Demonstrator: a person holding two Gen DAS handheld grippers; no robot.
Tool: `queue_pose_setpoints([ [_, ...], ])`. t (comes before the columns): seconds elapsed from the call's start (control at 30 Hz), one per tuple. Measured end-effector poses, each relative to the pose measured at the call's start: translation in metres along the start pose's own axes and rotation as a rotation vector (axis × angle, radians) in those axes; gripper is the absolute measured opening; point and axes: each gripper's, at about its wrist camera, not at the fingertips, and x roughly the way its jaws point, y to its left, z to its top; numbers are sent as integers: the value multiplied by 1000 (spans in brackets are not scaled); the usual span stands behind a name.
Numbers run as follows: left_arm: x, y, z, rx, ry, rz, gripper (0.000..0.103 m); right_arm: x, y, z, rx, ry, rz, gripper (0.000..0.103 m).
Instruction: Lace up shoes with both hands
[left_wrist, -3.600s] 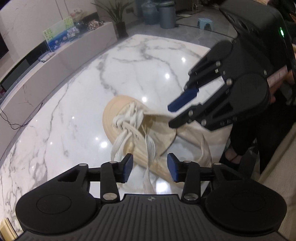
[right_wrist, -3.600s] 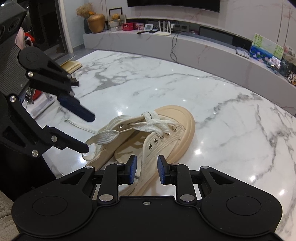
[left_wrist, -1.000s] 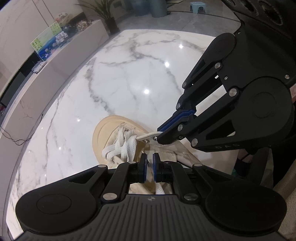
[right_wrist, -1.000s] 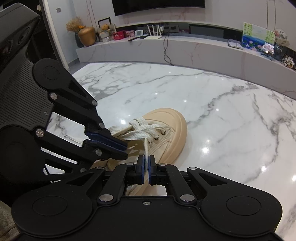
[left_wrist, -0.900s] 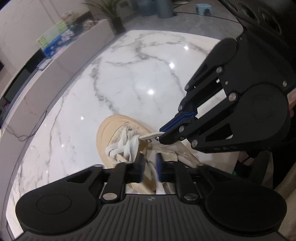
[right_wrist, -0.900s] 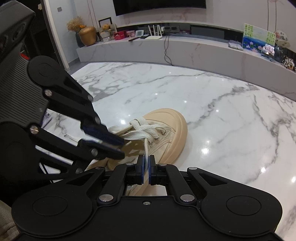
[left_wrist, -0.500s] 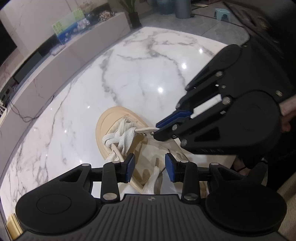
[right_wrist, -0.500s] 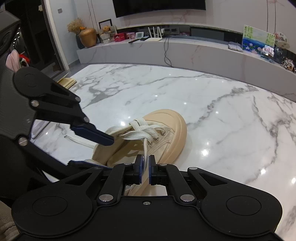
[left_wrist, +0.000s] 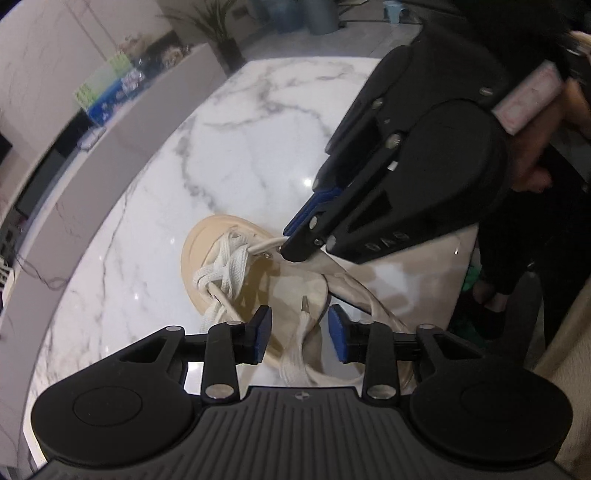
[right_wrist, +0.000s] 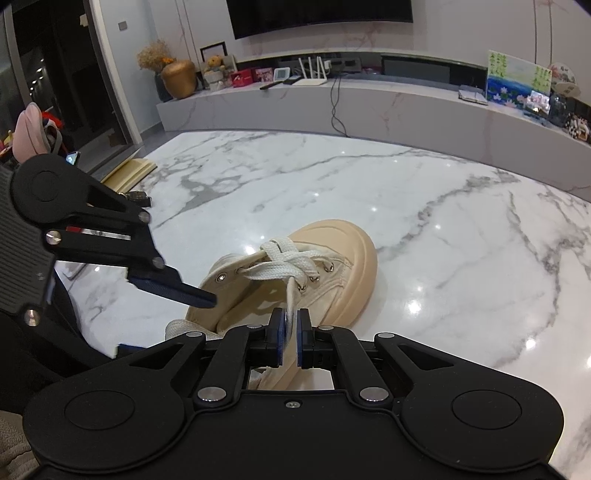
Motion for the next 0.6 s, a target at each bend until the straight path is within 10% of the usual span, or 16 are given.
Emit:
queue_pose_setpoints([
  [0.6, 22, 2, -3, -19, 96, 5, 1, 0, -5, -2, 16, -5, 20, 3],
])
